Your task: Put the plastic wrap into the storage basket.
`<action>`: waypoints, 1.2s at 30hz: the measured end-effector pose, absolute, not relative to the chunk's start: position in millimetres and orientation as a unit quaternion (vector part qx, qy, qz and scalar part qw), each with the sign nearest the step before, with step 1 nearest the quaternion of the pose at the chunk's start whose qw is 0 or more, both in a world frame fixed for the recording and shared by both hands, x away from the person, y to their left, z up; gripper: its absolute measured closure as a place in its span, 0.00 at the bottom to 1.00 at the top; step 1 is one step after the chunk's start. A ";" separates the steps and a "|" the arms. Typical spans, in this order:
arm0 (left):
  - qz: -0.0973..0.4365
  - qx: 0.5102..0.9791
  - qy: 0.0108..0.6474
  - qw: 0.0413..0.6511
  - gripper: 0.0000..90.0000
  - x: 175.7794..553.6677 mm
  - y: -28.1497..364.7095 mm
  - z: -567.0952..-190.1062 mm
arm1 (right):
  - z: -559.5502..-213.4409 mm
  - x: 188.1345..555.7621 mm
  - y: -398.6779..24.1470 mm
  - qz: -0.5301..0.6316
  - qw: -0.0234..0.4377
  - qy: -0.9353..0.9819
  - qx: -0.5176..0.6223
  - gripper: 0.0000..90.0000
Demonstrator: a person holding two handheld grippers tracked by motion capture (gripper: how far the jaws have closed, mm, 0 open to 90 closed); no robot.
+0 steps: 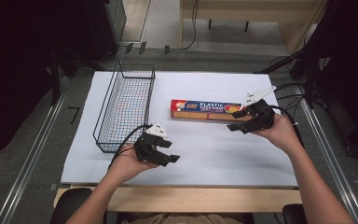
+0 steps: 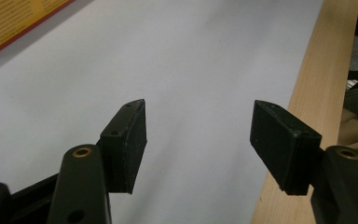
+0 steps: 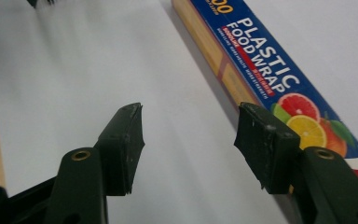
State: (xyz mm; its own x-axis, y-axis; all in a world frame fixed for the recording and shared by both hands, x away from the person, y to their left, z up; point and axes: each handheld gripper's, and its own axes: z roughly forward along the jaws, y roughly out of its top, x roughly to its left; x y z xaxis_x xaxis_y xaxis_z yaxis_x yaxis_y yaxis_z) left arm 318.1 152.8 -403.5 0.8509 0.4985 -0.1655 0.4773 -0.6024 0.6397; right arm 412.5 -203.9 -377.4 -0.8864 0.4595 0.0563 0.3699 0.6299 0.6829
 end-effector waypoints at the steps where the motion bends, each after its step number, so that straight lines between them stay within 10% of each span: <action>1: 0.015 0.895 0.272 0.353 0.41 318.1 152.7 -403.4 | -376.8 415.8 -204.0 0.362 0.063 0.902 0.226 0.47; 36: 0.008 0.904 0.253 0.345 0.41 318.0 147.6 -407.6 | -423.4 512.6 -207.1 0.309 0.055 0.927 0.208 0.29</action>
State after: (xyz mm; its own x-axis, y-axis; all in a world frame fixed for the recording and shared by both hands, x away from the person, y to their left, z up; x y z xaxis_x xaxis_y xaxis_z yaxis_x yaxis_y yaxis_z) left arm 318.0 147.6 -407.6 0.8718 0.4628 -0.1605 0.4521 -0.6340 0.6275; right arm 512.6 -207.1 -423.4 -0.9076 0.4191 0.0253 0.3506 0.7233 0.5949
